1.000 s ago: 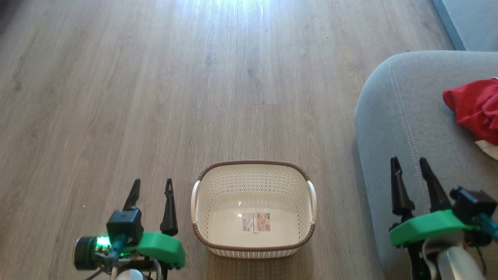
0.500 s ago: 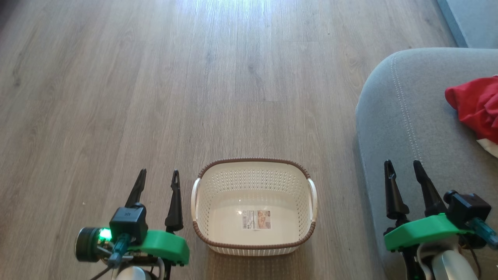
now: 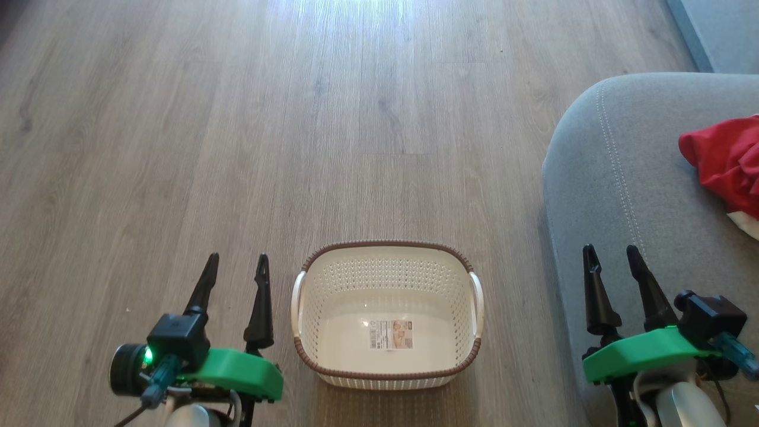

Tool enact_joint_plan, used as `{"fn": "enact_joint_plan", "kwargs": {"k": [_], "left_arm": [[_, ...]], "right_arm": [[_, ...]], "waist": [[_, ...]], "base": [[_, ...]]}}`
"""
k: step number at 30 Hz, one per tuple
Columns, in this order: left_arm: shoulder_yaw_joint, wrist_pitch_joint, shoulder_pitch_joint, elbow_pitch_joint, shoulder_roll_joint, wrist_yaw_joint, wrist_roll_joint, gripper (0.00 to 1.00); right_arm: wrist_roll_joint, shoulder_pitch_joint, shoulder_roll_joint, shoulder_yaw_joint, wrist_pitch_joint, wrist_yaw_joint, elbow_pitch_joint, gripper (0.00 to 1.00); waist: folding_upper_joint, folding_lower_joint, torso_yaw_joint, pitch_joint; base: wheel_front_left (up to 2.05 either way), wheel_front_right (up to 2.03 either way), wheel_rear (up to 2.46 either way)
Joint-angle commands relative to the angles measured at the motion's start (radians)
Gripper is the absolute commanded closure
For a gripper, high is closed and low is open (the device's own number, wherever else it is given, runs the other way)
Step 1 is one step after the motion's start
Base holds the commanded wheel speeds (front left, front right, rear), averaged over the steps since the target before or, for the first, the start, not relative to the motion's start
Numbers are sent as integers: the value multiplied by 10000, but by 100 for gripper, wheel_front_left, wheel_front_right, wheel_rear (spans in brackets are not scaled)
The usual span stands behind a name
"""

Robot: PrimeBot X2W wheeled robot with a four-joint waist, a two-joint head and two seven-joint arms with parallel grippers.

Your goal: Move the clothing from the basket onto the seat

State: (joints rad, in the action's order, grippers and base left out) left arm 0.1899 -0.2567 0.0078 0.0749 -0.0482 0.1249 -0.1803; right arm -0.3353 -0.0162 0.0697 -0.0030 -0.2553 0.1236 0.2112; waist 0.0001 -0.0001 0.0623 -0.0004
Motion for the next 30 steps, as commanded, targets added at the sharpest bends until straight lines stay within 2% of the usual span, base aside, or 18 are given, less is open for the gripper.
{"fn": "enact_joint_plan", "kwargs": {"k": [1,17,18,23,30], "left_arm": [[-396,-51,-153,-416,-20,-68,-77,0],[-484,-51,-194,-471,-20,-454,-412,0],[-142,0,175,-80,-6,-430,-402,100],[-103,7,494,688,-1,-429,-426,100],[-192,147,467,762,-52,-527,-1224,100]], "right_arm": [[-48,-279,68,228,-64,71,-294,0],[-138,-350,147,348,-64,71,-201,0],[-93,-1,4,98,0,0,101,100],[-115,313,-12,134,20,-9,829,100],[-789,282,-23,71,217,-5,859,100]], "waist": [[-1,1,0,8],[-1,1,2,11],[-1,1,1,9],[-1,1,-1,11],[-1,1,-35,13]], "base": [[0,0,0],[0,0,0],[0,0,0],[0,0,0],[0,0,0]]}}
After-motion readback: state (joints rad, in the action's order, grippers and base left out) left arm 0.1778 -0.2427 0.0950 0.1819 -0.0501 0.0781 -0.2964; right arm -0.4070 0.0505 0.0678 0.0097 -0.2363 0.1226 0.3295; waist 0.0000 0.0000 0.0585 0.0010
